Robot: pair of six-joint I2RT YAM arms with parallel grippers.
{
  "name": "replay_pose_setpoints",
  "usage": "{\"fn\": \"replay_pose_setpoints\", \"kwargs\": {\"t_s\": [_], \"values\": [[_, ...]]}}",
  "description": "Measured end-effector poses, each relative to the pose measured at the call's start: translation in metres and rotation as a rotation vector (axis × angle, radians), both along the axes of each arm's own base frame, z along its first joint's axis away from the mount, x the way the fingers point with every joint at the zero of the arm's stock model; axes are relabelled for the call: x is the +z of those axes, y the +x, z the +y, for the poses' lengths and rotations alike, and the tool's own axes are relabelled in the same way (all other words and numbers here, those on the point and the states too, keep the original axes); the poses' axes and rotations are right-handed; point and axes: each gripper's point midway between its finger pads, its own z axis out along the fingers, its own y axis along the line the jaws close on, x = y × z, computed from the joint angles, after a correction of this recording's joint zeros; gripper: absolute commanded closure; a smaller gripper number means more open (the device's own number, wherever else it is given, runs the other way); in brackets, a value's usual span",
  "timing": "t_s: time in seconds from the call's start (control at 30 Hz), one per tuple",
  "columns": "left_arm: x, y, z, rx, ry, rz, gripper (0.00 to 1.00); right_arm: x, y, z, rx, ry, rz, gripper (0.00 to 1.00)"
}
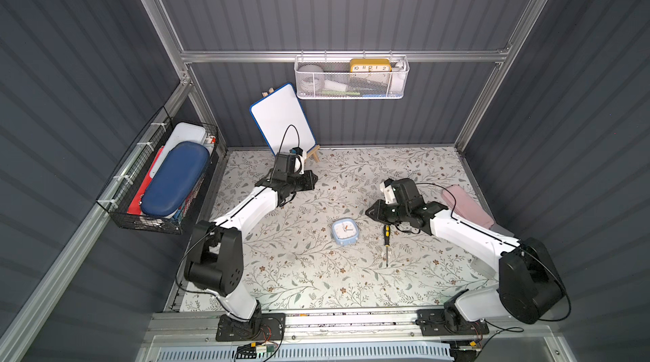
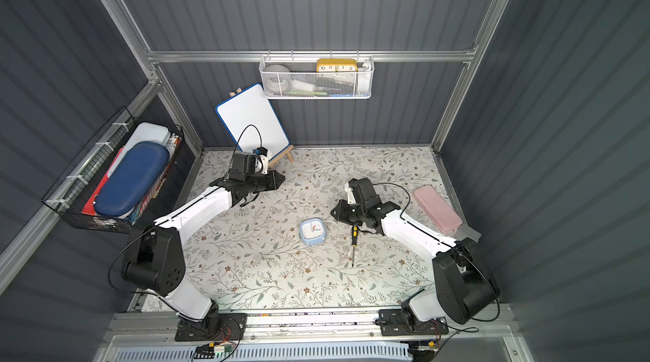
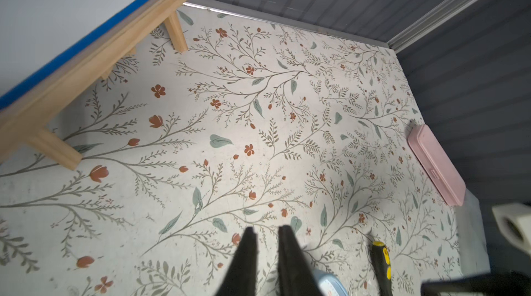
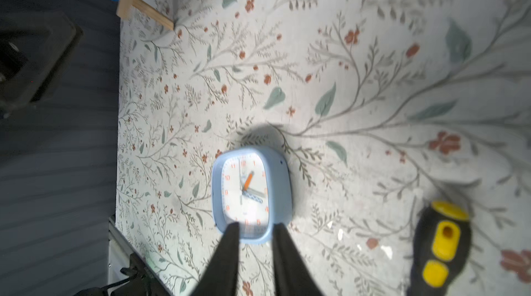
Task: Remove the battery from the alarm
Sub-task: Adjust the alarm at the center of the board.
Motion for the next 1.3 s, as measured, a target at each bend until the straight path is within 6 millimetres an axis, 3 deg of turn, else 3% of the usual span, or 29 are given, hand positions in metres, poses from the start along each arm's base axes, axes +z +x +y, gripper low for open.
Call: {"fn": "replay_pose_setpoints", "kwargs": {"t_s": [0.13, 0.53, 0.73, 1.0, 1.3], "values": [[-0.027, 0.017, -0.010, -0.011, 0.019, 0.045, 1.00, -0.019, -0.022, 0.001, -0.051, 0.008, 0.099, 1.00], [-0.092, 0.035, -0.058, -0.105, 0.051, 0.125, 1.00, -0.037, -0.025, 0.017, -0.109, 0.027, 0.216, 1.00], [-0.106, 0.002, -0.088, -0.190, 0.090, 0.146, 1.00, -0.048, -0.046, 0.026, -0.105, 0.035, 0.287, 1.00], [-0.142, -0.043, -0.068, -0.198, 0.130, 0.244, 1.00, -0.063, -0.072, 0.035, -0.114, 0.038, 0.367, 1.00], [-0.142, -0.059, -0.070, -0.224, 0.117, 0.235, 1.00, -0.079, -0.072, 0.038, -0.135, 0.027, 0.409, 1.00]]}}
